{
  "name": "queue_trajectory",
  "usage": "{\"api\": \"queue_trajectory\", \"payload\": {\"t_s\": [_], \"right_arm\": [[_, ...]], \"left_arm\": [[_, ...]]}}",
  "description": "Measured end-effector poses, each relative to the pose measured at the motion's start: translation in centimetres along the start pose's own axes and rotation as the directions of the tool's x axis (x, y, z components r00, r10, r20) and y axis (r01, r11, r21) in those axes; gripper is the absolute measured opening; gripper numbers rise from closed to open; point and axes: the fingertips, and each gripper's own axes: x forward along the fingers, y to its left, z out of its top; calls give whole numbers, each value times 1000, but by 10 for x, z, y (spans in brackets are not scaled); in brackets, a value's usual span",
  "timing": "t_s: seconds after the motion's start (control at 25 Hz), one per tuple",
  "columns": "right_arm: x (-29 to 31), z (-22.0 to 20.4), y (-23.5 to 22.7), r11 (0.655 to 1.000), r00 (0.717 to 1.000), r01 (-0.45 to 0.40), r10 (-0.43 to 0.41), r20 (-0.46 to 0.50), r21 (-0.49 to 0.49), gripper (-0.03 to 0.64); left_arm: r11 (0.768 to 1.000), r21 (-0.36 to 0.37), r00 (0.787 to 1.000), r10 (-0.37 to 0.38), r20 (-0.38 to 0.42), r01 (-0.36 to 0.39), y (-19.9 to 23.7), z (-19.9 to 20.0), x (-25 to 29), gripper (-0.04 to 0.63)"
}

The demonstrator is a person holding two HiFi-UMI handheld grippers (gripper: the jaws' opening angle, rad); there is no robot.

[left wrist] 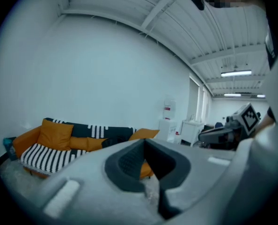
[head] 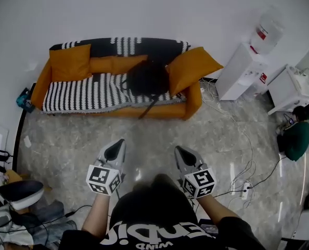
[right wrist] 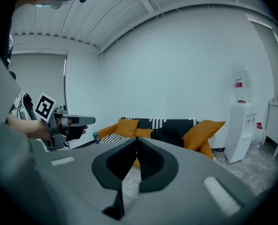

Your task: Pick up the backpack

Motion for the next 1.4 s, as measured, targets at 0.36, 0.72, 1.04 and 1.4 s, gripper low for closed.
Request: {"api": "queue_trajectory", "payload": {"t_s": [0.36, 0.72, 1.04, 1.4], "right_arm": [[25, 2, -37, 997, 997, 73, -73, 2, 13, 2], [106, 27, -94, 998, 999, 54, -54, -1, 40, 2], [195, 81, -168, 1000, 1000, 4, -3, -18, 21, 2], [285, 125, -255, 998, 998, -57, 57, -32, 6, 2]], "left_arm": [[1000, -23, 1000, -6, -1, 6, 35, -4, 35, 3], [999, -47, 999, 6, -33, -8, 85, 7, 119, 3], [998, -46, 999, 30, -29, -32, 129, 53, 229, 3], [997, -29, 996, 70, -48, -71, 158, 83, 349, 3]]}}
